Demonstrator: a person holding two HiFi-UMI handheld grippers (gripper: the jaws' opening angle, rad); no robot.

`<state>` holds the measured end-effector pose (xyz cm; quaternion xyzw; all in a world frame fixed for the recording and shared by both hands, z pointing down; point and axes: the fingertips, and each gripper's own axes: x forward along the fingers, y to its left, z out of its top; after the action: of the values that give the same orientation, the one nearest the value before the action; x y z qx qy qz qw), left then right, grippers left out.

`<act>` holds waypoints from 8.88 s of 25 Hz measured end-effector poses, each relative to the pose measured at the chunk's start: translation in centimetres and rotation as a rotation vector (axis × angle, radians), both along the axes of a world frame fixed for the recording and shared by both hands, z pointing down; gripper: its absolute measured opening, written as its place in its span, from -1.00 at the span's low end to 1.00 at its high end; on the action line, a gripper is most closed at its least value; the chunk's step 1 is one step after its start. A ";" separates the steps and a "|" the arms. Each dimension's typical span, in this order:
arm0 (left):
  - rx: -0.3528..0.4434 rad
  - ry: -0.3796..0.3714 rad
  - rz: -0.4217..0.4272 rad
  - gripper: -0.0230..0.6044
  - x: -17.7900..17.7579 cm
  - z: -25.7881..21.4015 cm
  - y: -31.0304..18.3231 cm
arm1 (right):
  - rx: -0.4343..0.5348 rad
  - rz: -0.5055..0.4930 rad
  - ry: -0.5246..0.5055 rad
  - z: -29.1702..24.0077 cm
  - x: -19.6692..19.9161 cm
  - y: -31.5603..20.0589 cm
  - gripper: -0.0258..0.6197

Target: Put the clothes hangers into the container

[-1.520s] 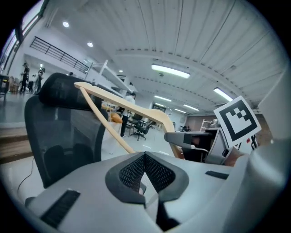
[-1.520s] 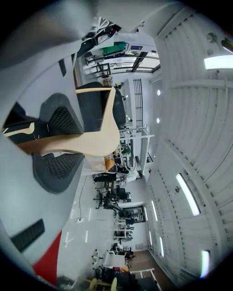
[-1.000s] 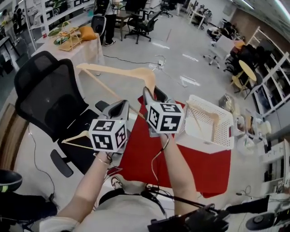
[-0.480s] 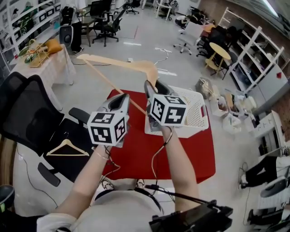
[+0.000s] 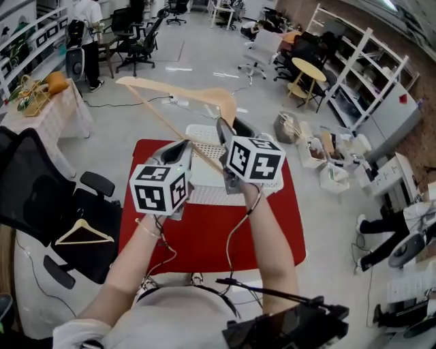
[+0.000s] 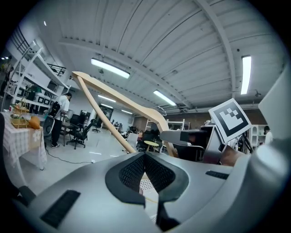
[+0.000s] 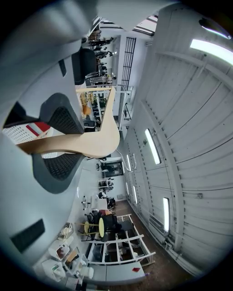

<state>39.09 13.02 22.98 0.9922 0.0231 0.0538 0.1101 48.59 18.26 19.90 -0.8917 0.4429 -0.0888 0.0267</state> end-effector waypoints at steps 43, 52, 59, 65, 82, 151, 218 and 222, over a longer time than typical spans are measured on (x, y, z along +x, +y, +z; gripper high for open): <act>-0.026 -0.257 -0.077 -0.93 12.1 9.8 8.6 | -0.463 -0.227 -0.311 21.1 13.2 7.6 -0.49; -0.021 -0.272 -0.068 -0.93 12.9 10.2 9.0 | -0.521 -0.262 -0.399 23.4 13.4 7.7 -0.48; -0.019 -0.281 -0.081 -0.93 11.7 10.6 7.8 | -0.534 -0.266 -0.407 23.9 12.8 7.2 -0.47; -0.024 -0.286 -0.080 -0.93 12.9 10.5 7.7 | -0.537 -0.282 -0.419 23.5 13.9 7.9 -0.34; -0.026 -0.265 -0.049 -0.93 10.6 10.2 6.2 | -0.336 -0.130 -0.265 17.0 12.1 7.1 -0.34; -0.027 -0.198 -0.127 -0.93 -10.1 10.2 -5.3 | -0.098 0.142 -0.031 11.0 -12.0 -3.1 -0.86; -0.639 -0.570 -0.916 -0.93 -48.7 67.9 -51.4 | -0.924 -0.800 -0.400 77.4 -47.0 -57.9 -0.44; -0.637 -0.576 -0.918 -0.93 -48.7 68.8 -51.6 | -0.987 -0.812 -0.393 79.4 -47.4 -57.8 -0.32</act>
<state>-9.58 -38.60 91.75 0.7651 -0.4211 0.2568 0.4140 1.23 -39.55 99.33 -0.5289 0.6378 -0.4450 -0.3398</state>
